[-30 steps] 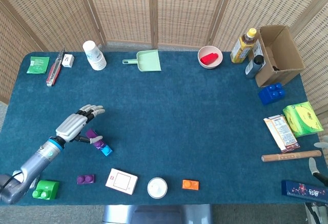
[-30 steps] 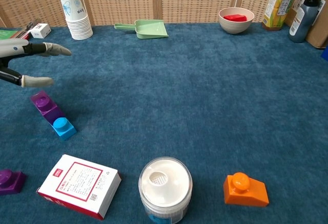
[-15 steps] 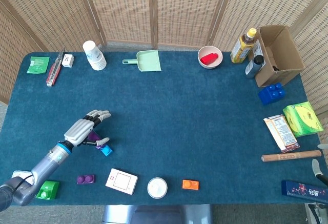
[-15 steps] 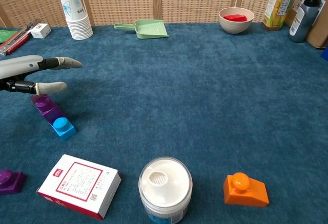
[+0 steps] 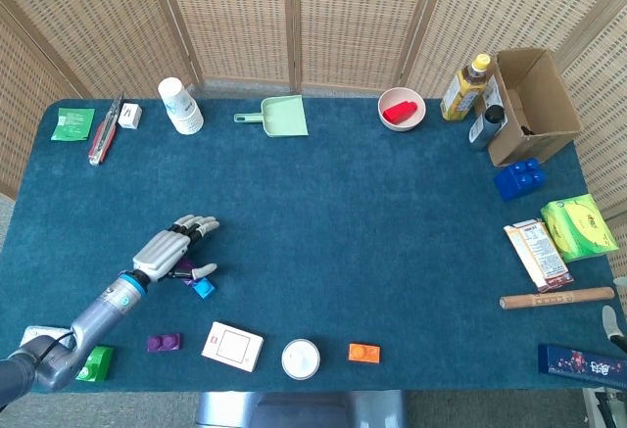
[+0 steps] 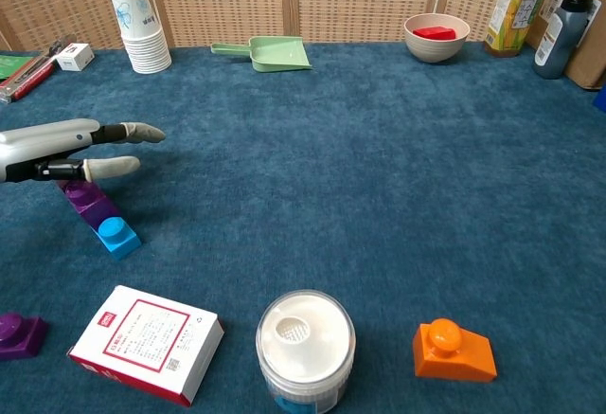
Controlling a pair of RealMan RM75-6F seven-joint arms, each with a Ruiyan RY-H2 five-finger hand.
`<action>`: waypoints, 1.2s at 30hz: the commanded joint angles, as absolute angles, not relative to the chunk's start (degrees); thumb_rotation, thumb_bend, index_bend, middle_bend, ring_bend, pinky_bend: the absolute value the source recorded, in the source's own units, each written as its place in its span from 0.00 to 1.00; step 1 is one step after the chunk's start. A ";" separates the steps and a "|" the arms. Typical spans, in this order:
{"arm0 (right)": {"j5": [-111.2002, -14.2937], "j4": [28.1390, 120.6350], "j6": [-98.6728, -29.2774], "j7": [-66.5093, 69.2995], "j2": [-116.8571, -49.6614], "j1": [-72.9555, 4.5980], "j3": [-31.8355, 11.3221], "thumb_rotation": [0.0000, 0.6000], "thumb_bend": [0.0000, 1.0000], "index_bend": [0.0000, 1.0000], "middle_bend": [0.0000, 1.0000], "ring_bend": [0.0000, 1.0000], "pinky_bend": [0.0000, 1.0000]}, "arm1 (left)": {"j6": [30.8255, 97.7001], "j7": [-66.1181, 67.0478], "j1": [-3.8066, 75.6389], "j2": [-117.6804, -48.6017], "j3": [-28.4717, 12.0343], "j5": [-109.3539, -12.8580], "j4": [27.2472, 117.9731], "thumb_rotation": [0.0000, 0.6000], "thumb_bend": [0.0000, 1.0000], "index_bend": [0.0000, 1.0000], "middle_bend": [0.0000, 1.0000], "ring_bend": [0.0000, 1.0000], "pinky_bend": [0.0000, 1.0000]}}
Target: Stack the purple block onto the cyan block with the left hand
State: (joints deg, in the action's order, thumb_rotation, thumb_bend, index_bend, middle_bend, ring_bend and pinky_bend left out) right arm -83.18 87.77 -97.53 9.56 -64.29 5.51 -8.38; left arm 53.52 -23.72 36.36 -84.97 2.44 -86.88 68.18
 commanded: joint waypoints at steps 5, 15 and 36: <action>-83.13 87.61 -97.49 9.81 -64.32 5.55 -8.45 1.00 0.34 0.38 0.29 0.11 0.22 | 54.59 -21.38 36.62 -84.43 2.13 -87.80 69.59 0.11 0.25 0.03 0.00 0.00 0.00; -83.09 87.54 -97.71 10.24 -64.06 5.79 -8.55 1.00 0.34 0.38 0.29 0.11 0.22 | 57.35 -17.29 36.37 -84.09 2.81 -90.39 71.29 0.08 0.25 0.03 0.00 0.00 0.00; -83.20 88.00 -98.85 11.45 -63.34 6.89 -8.48 1.00 0.34 0.38 0.29 0.11 0.22 | 59.74 -7.42 35.06 -90.02 5.26 -93.93 61.35 0.00 0.25 0.01 0.00 0.00 0.00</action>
State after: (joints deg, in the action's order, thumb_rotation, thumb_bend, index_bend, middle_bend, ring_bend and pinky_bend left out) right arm -83.21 87.98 -98.84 11.43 -63.36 6.87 -8.48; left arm 59.85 -7.70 35.22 -89.06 5.07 -93.87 62.56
